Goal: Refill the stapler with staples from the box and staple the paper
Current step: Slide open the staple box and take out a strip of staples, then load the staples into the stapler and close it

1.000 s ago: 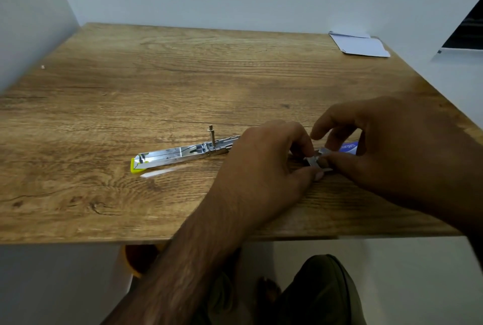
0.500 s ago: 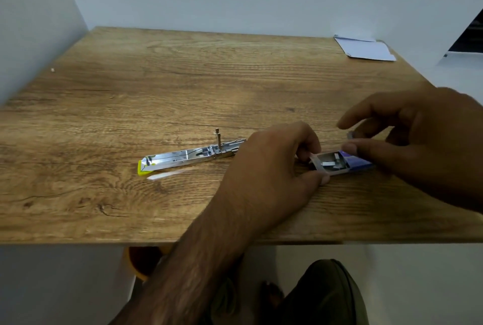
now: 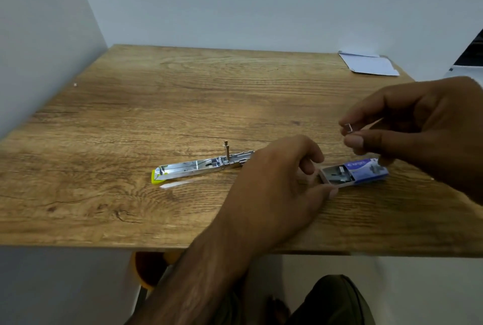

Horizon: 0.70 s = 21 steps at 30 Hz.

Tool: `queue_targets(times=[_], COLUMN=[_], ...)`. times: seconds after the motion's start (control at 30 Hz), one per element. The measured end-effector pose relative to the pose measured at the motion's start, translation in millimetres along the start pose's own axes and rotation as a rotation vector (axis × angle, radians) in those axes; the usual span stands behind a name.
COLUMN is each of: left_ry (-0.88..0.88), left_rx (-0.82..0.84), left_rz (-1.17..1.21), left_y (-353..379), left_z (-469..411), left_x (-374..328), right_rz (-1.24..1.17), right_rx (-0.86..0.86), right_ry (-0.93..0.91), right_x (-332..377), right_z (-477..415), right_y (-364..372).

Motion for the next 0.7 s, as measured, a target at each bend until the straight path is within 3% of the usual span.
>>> queue_targets(times=[0.2, 0.37, 0.5, 0.7], left_ry=[0.038, -0.04, -0.098, -0.18], left_rx=[-0.245, -0.421, -0.361, -0.266], left_rz=[0.1, -0.104, -0.383, -0.402], left_y=[-57, -128, -135, -128], left_z=[46, 61, 53, 52], left_x=[10, 35, 49, 65], right_rz=[-0.035, 0.071, 0.106, 0.162], right_rx=[0.077, 0.176, 0.243, 0.328], right_ry=[-0.087, -0.108, -0.07, -0.023], right_x=[26, 36, 35, 34], right_z=[-32, -55, -63, -70], right_y=[37, 85, 104, 118])
Point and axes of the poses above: each hand's wrist, its own z-axis away from the middle knuckle, its own y-axis out of the palm, x = y × z, the point moved 10 cm from there along -z, towards the middle knuckle, and after that the axes turned 7 degrees about z, right-handed, at the moved point
